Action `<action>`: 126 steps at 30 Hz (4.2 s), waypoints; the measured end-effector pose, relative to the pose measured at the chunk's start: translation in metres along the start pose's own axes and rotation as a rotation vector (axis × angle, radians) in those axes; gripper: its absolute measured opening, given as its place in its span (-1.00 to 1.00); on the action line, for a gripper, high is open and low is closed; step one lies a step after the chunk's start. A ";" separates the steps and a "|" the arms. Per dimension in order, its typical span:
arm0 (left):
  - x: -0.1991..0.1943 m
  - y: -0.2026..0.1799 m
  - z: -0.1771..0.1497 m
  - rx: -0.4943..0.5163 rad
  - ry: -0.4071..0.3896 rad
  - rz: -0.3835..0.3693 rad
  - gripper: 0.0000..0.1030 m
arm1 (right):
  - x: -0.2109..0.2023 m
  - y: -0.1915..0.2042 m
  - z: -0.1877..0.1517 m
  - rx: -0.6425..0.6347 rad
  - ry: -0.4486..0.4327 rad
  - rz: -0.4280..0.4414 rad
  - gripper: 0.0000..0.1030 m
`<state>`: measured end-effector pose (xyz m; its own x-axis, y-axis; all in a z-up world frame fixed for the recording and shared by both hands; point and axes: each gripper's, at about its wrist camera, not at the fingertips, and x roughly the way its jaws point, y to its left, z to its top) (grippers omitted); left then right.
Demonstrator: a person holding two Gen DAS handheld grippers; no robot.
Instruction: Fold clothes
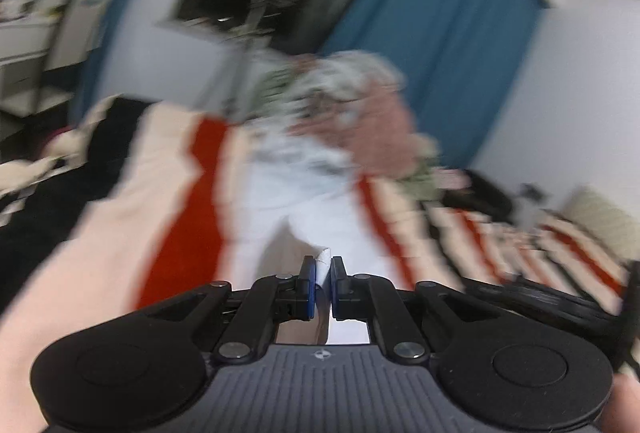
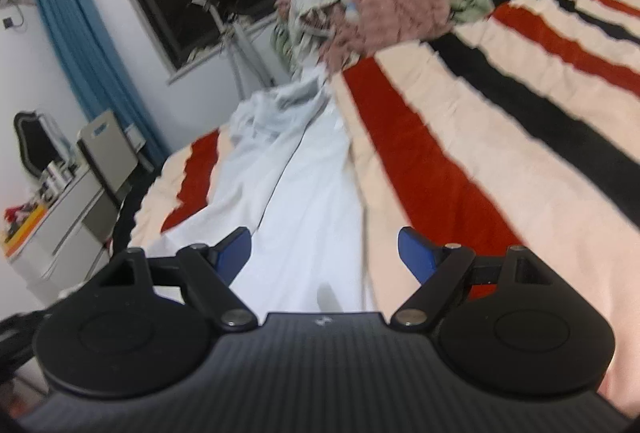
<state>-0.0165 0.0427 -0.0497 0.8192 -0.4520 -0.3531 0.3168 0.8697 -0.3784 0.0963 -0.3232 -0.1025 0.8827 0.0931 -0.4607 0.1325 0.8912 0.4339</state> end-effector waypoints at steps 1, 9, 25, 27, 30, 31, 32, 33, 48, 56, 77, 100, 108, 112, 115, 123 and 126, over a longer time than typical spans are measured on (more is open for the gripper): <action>0.002 -0.013 -0.004 0.013 0.017 -0.035 -0.86 | -0.002 -0.001 0.003 0.005 -0.020 -0.009 0.59; 0.071 -0.061 -0.073 0.152 0.354 -0.043 -0.86 | -0.011 -0.019 0.016 0.039 -0.087 -0.053 0.59; 0.051 -0.062 -0.009 0.310 0.187 0.039 0.62 | -0.016 -0.014 0.013 0.007 -0.093 0.075 0.59; 0.050 -0.058 -0.005 0.347 0.159 0.050 0.68 | -0.015 -0.010 0.011 -0.004 -0.092 0.078 0.59; 0.048 -0.052 -0.011 0.336 0.143 0.043 0.69 | -0.015 -0.009 0.010 -0.017 -0.105 0.051 0.52; 0.047 -0.050 -0.014 0.331 0.143 0.037 0.69 | -0.015 -0.009 0.010 -0.021 -0.110 0.042 0.52; 0.046 -0.047 -0.015 0.325 0.153 0.029 0.69 | -0.014 -0.010 0.010 -0.021 -0.114 0.029 0.52; 0.042 -0.043 -0.018 0.320 0.167 0.011 0.69 | -0.012 -0.011 0.011 -0.026 -0.116 0.012 0.52; 0.040 0.041 -0.008 -0.099 0.325 -0.034 0.69 | 0.025 -0.057 0.019 0.162 0.114 0.043 0.51; 0.065 0.092 -0.021 -0.365 0.474 0.016 0.43 | 0.036 -0.069 -0.045 0.423 0.423 0.094 0.17; 0.069 0.099 -0.041 -0.503 0.521 0.000 -0.23 | 0.037 -0.049 -0.072 0.370 0.531 0.070 -0.41; -0.012 0.049 0.074 -0.669 0.170 -0.280 -0.95 | -0.066 -0.004 0.067 0.399 0.171 0.383 -0.83; -0.069 0.026 0.015 -0.651 0.272 -0.253 -0.95 | -0.127 -0.034 0.035 0.348 0.211 0.366 -0.83; -0.071 0.033 -0.017 -0.674 0.338 -0.213 -0.95 | -0.125 -0.052 0.000 0.389 0.287 0.326 -0.83; -0.055 0.042 -0.017 -0.664 0.332 -0.168 -0.94 | -0.110 -0.055 -0.006 0.419 0.312 0.310 -0.82; 0.067 0.054 0.057 -0.622 0.235 -0.104 -0.94 | -0.021 -0.039 0.050 0.427 0.250 0.264 -0.82; 0.113 0.054 0.084 -0.554 0.174 -0.072 -0.94 | 0.028 -0.034 0.072 0.431 0.220 0.220 -0.82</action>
<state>0.1331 0.0556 -0.0379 0.6993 -0.5727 -0.4278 0.0330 0.6237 -0.7810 0.1493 -0.3832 -0.0745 0.8015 0.3896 -0.4537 0.1687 0.5806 0.7965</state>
